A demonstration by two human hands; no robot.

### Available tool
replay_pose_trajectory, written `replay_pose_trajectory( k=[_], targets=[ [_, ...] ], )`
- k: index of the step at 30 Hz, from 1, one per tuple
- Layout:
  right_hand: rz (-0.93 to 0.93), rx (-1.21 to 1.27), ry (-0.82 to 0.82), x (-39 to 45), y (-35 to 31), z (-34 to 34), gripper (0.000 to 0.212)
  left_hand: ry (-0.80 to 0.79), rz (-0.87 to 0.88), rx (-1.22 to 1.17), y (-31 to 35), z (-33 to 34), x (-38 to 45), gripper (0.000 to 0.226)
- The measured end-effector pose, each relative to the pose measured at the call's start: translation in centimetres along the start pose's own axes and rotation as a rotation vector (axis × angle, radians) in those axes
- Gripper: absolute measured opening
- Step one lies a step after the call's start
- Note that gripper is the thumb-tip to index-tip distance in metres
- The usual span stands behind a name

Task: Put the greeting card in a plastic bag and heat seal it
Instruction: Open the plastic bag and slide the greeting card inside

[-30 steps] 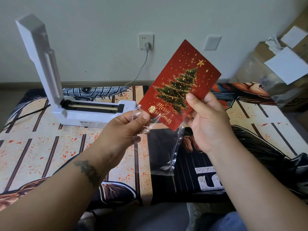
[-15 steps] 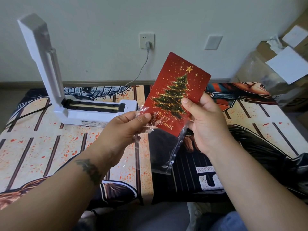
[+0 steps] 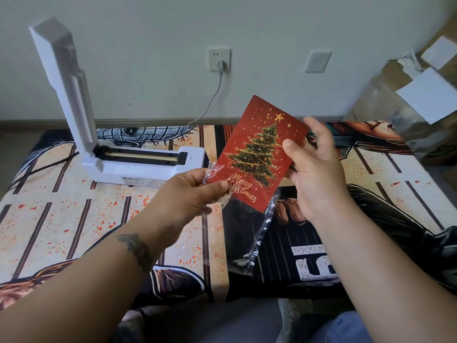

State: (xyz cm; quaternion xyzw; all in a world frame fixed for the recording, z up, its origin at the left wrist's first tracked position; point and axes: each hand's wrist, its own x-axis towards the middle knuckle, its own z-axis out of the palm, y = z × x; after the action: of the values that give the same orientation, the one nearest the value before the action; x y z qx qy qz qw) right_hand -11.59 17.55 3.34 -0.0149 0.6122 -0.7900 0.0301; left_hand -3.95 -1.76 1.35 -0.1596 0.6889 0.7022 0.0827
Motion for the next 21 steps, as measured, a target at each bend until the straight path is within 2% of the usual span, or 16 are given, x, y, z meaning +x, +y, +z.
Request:
replay_pose_trajectory(
  k=[3, 17, 21],
  targets=[
    [-0.05, -0.049, 0.029, 0.1, 0.2, -0.1, 0.05, -0.009, -0.012, 0.011, -0.1, 0.0, 0.0, 0.007],
    [-0.066, -0.184, -0.073, -0.5, 1.1, 0.6, 0.036, 0.002, -0.03, -0.013, -0.6, -0.3, 0.3, 0.01],
    [-0.064, -0.226, -0.075, -0.6, 1.4, 0.8, 0.035, -0.022, -0.041, -0.113, -0.5, -0.2, 0.4, 0.008]
  ],
)
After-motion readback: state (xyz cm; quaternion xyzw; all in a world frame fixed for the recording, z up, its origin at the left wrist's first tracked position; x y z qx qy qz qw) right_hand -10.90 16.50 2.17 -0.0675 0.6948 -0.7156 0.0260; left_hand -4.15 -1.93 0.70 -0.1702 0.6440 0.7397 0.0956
